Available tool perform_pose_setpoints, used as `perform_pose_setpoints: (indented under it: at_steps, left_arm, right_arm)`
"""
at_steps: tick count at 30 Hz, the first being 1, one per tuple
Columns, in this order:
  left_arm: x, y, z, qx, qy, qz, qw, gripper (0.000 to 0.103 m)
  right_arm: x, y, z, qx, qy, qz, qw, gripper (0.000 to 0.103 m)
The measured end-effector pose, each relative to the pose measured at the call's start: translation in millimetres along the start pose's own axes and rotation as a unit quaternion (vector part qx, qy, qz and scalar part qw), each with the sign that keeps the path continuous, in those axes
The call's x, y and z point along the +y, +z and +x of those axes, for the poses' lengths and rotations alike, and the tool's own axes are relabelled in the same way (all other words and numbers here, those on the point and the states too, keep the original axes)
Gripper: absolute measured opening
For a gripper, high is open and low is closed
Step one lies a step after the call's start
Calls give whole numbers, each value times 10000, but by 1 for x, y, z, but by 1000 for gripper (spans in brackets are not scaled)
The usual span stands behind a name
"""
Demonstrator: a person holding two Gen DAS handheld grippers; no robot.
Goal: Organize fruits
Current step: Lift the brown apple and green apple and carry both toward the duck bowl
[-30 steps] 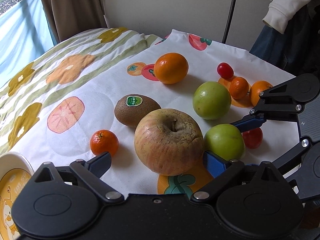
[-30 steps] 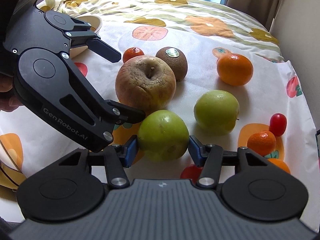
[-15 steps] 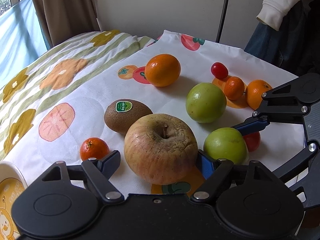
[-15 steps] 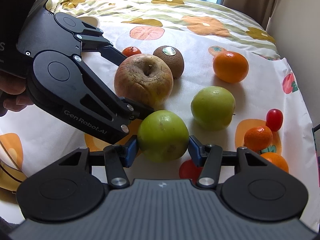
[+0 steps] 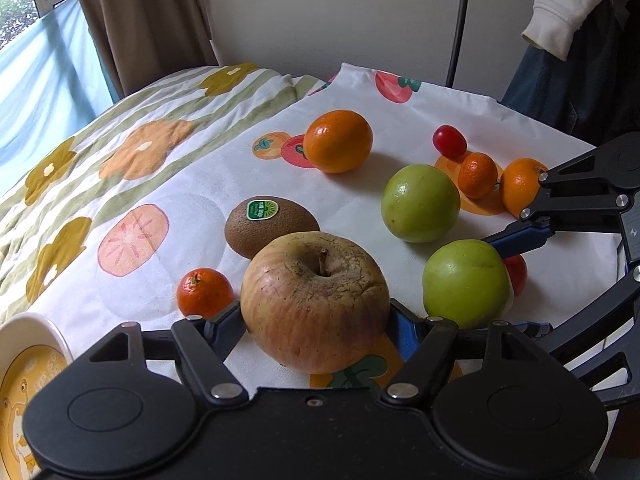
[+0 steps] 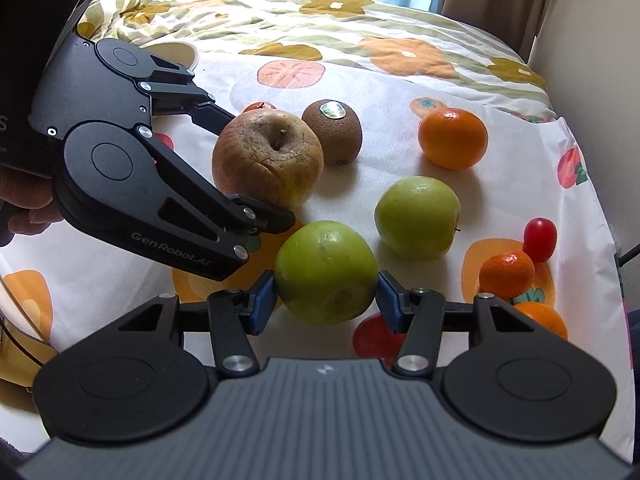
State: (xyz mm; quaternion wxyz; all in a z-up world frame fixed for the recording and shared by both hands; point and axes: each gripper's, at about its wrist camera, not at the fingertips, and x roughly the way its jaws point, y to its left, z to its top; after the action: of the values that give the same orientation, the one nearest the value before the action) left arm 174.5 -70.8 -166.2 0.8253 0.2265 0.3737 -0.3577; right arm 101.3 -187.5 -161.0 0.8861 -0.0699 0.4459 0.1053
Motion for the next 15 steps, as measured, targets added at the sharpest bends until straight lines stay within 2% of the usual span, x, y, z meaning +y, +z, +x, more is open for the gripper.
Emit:
perform_pose_setpoints:
  at_steps: [9,15]
  left_arm:
    - [-5,-6,-44,-236,525,-613,9965,77]
    - [-13,-7,-87,-476,910,-1367,9853,77]
  right_arm:
    - [2,5,-21,-164,112,-241,9995,68]
    - [4,17,-44,-338,333,-450,9979,68]
